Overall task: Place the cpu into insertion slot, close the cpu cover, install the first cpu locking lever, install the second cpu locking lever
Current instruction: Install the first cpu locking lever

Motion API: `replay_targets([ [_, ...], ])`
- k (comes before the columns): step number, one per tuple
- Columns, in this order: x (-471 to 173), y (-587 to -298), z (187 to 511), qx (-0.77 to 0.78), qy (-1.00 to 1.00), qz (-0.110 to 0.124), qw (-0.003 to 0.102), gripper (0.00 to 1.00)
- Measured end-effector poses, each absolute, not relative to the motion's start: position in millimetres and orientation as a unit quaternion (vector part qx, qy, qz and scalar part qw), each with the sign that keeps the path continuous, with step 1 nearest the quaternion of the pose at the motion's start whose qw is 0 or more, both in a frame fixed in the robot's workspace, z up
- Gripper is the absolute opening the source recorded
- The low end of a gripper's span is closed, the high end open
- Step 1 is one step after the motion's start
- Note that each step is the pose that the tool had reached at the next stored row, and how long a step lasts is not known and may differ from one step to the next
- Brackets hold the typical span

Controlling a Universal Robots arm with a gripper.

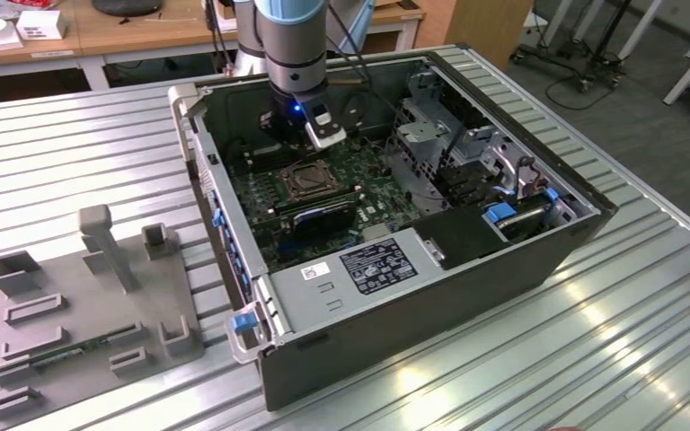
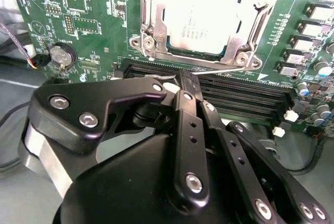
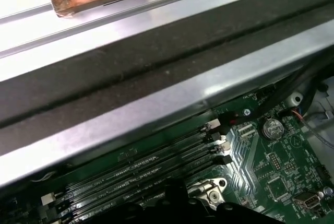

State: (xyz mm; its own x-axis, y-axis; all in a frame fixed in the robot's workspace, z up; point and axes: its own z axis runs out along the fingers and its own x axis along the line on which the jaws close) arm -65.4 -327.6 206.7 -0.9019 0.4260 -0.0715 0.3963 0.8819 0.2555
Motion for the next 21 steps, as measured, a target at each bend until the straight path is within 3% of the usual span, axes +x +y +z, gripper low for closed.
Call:
replay_targets([
  [21,-65.4,-323.5,206.7,0.223,0.966,0.117,0.064,0.11],
])
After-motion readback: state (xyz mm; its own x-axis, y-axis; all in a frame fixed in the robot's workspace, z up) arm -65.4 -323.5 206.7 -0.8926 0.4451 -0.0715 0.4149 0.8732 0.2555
